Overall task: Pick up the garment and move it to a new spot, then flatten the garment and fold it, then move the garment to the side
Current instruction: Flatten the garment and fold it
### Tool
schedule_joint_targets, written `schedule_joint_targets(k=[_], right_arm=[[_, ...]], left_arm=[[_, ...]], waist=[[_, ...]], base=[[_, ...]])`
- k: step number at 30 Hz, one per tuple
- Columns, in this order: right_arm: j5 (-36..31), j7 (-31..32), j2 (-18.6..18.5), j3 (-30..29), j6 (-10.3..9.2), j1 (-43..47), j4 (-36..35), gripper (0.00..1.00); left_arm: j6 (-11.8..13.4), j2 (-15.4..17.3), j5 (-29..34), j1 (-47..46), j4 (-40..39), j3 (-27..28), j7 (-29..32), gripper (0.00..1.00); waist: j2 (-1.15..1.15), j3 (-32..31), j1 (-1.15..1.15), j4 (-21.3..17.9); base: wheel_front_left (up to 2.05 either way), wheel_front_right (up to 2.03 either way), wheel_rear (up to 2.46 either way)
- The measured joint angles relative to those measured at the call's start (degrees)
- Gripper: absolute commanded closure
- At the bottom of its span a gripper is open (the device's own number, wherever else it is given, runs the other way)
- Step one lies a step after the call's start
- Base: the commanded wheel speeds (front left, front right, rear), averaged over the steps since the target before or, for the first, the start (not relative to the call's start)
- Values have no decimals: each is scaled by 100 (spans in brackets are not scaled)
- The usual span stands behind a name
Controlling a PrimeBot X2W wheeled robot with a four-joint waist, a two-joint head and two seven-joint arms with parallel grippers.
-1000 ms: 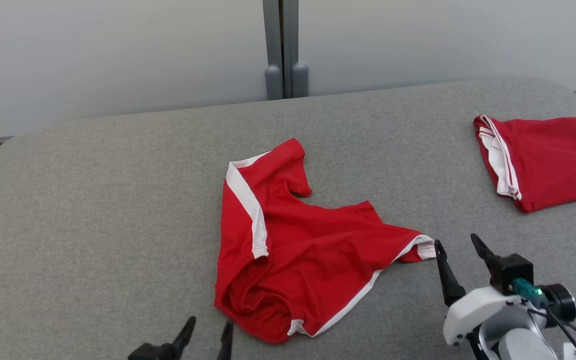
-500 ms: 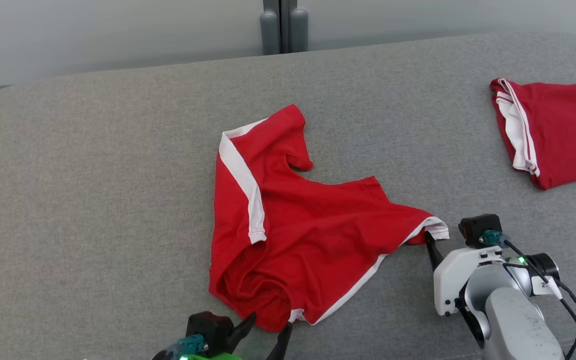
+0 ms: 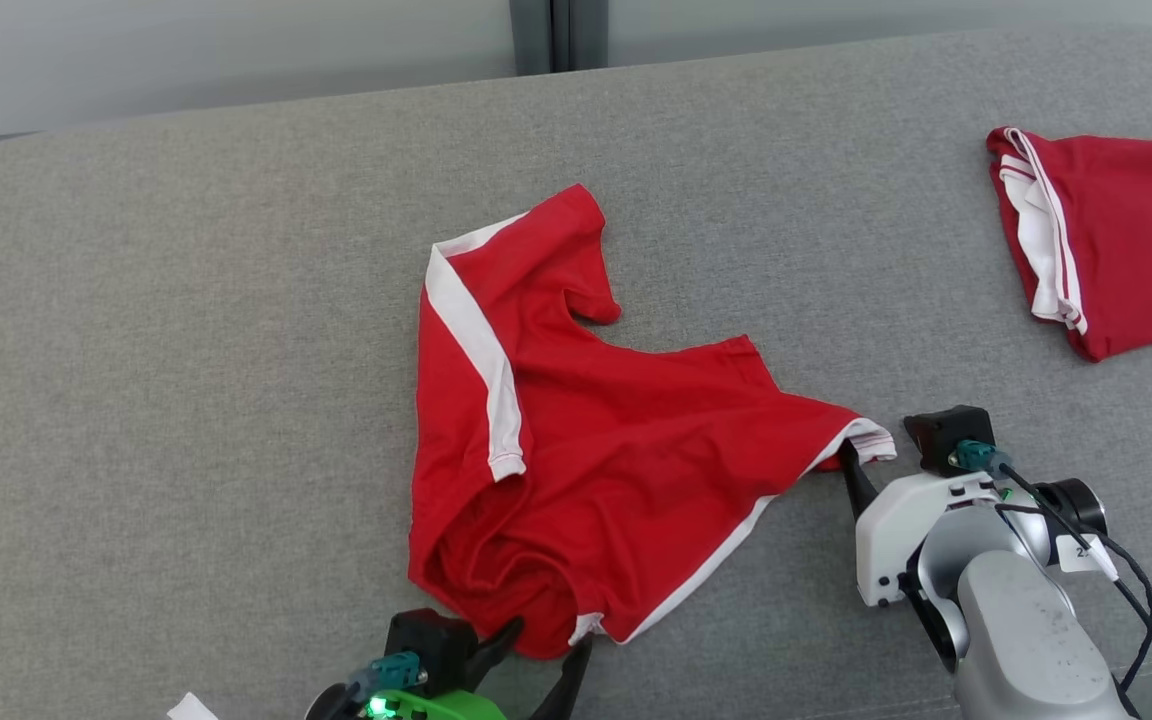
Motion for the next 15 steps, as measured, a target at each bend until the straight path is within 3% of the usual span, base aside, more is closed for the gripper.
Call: schedule_joint_targets(k=[5, 6, 7, 8, 9, 15], right_arm=[[67, -42, -2, 96, 0, -95, 51, 0], [82, -42, -5, 123, 0, -117, 64, 14], [111, -42, -8, 168, -1, -131, 80, 65], [186, -42, -9, 213, -2, -136, 100, 100], [244, -41, -4, 249, -1, -142, 109, 100], [550, -13, 9, 300, 1, -9, -77, 100]], left_arm=[[0, 12, -53, -181, 187, -124, -48, 0], [0, 5, -66, -216, 232, -131, -76, 0], [0, -1, -119, -261, 307, -148, -79, 10], [0, -15, -169, -296, 393, -174, -70, 55], [-1, -21, -209, -313, 455, -196, -64, 100], [-1, -31, -699, -324, 582, -145, -83, 100]], waist=[[0, 95, 0, -46], [0, 110, 0, -54], [0, 124, 0, -64], [0, 130, 0, -76], [0, 129, 0, -84], [0, -40, 0, -118]], base=[[0, 0, 0], [0, 0, 0], [0, 0, 0], [0, 0, 0], [0, 0, 0], [0, 0, 0]])
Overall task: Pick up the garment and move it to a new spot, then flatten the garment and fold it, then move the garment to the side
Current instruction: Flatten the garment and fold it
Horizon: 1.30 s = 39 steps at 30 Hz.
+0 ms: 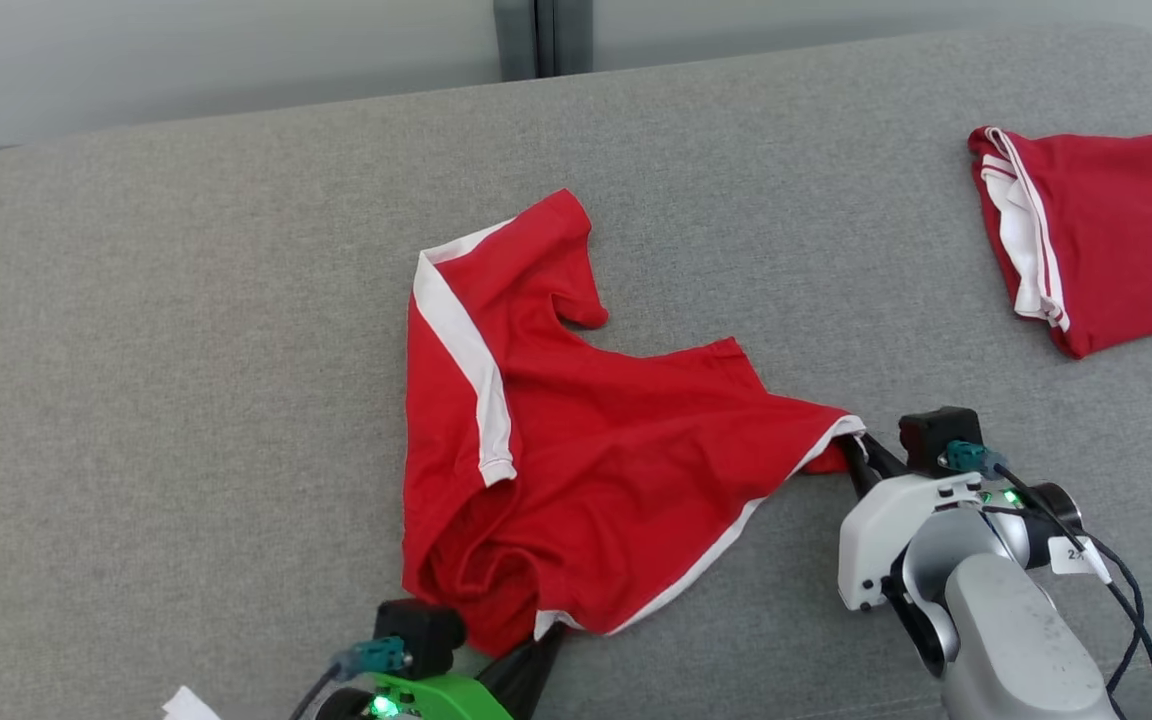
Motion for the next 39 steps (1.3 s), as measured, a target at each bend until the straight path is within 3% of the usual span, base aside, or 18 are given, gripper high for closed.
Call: schedule_joint_targets(k=[5, 11, 15, 19, 23, 26, 30, 35, 39], right_arm=[[352, 199, -227, -58, 0, 343, -934, 100], [1044, 1039, -851, -13, 0, 940, -2975, 100], [1798, 1831, -1440, 175, 0, 1246, -4721, 100], [2454, 2565, -2125, -69, -1, 1330, -6381, 100], [2941, 3159, -2729, -568, 0, 926, -7324, 100], [3109, 3437, -3105, -848, 0, 239, -7461, 100], [3130, 3456, -3297, -701, 0, -899, -7053, 100], [2685, 3137, -2889, -146, 1, -2470, -5807, 100], [1787, 2477, -2113, 37, 3, -3854, -4510, 100]], left_arm=[[68, 58, -572, 246, -844, 558, -146, 100], [252, 403, -1014, 426, -2550, 1039, 214, 100], [372, 603, -1244, 445, -3600, 1200, 610, 100], [453, 853, -1456, 289, -4568, 1332, 1110, 100], [636, 1150, -1781, -394, -5265, 1684, 1723, 100], [801, 1340, -2136, -1193, -5399, 2015, 2183, 100], [954, 1490, -2610, -2492, -4992, 2207, 2725, 100], [937, 1604, -2473, -4178, -3722, 2212, 2910, 100], [637, 1583, -1992, -5510, -2352, 2041, 2598, 100]], waist=[[0, -224, 0, -42], [0, -499, 0, -124], [0, -623, 0, -245], [0, -680, 0, -394], [0, -634, 0, -495], [0, -511, 0, -540], [0, -234, 0, -570], [0, 257, 0, -563], [0, 752, 0, -536]], base=[[0, 0, 0], [0, 0, 0], [0, 0, 0], [0, 0, 0], [0, 0, 0], [0, 0, 0], [0, 0, 0], [0, 0, 0], [0, 0, 0]])
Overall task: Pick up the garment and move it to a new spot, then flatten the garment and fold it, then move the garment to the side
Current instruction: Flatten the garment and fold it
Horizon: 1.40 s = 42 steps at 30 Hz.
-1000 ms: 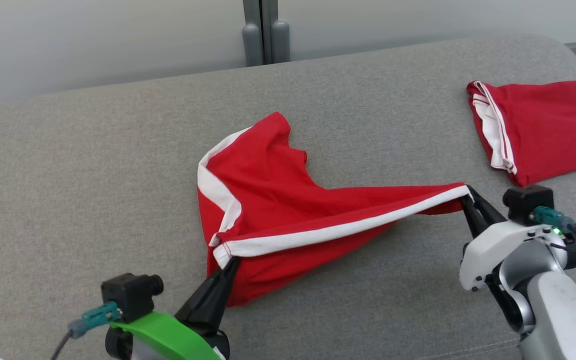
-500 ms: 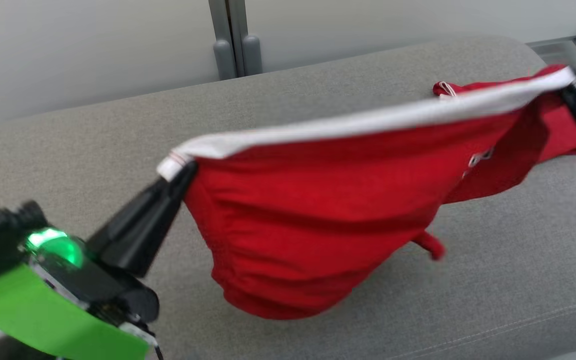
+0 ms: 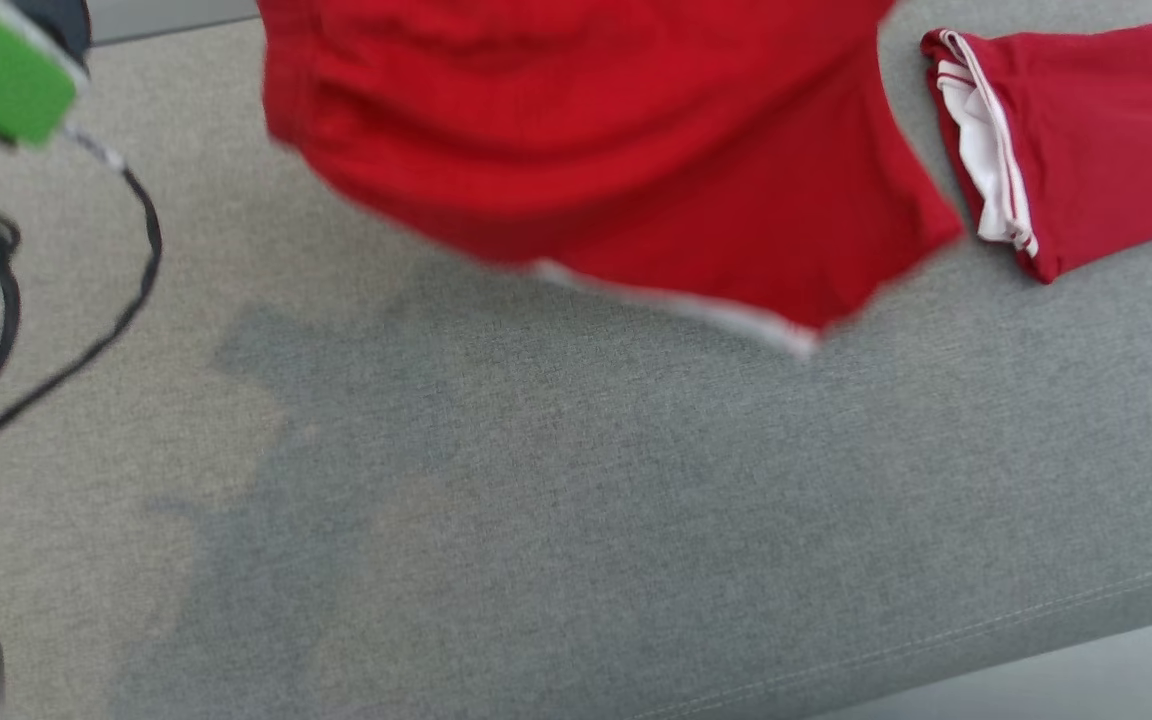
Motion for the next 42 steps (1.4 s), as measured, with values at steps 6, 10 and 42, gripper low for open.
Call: schedule_joint_targets(k=[6, 10, 42], right_arm=[[-1545, -1311, 1361, -349, 1, -1869, 2014, 100], [-2202, -2197, 1989, -571, 3, -2384, 3085, 100], [-1959, -2910, 546, 75, 5, 7047, 82, 100]], left_arm=[[-423, -115, 1010, -1908, 2148, -274, -1258, 100], [-589, -86, 1423, -2493, 3388, -446, -2323, 100], [232, 43, 397, 5974, 1645, -2286, -5345, 100]], waist=[[0, 785, 1, 30], [0, 1250, 1, 3], [0, -377, -1, 298]], base=[[0, 0, 0], [0, 0, 0], [0, 0, 0]])
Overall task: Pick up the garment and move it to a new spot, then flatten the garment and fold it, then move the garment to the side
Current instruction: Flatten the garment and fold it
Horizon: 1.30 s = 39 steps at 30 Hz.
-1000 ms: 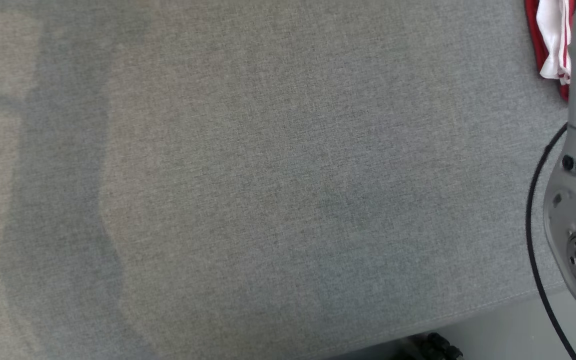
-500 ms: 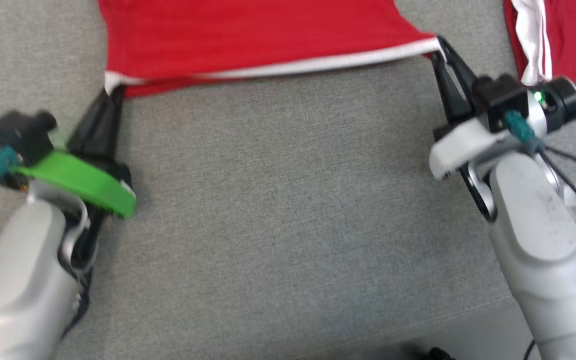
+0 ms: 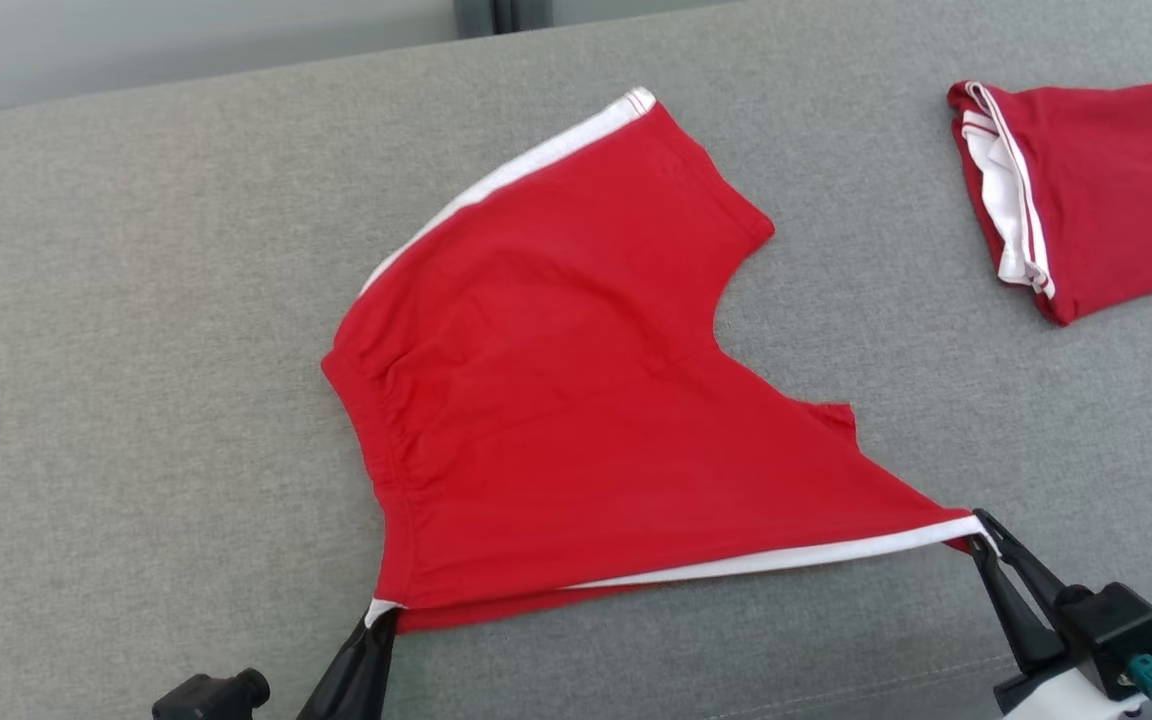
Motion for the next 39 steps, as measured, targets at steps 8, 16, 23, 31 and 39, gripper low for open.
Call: schedule_joint_targets(k=[8, 16, 23, 31, 39], right_arm=[[310, 660, -356, -55, -5, -66, -833, 100], [864, 1339, -1293, 642, -8, -1951, -401, 100], [1595, 2073, -1933, 1523, -8, -4056, 264, 100], [2006, 2349, -2185, 2388, -8, -5952, 1343, 100], [2259, 2372, -2184, 3011, -8, -6918, 2265, 100]], left_arm=[[69, 76, -226, 101, -902, 15, 397, 100], [-22, 68, -692, -891, -1425, 216, 1056, 100], [-122, -205, -1038, -2061, -1365, 356, 1467, 100], [-207, -755, -1092, -3114, -573, 263, 1572, 100], [-389, -1273, -1193, -3732, 212, 164, 1460, 100]], waist=[[0, -85, 0, 230], [0, 469, 0, 381], [0, 1043, 0, 703], [0, 1551, 1, 1248], [0, 1949, 1, 1691]], base=[[0, 0, 0], [0, 0, 0], [0, 0, 0], [0, 0, 0], [0, 0, 0]])
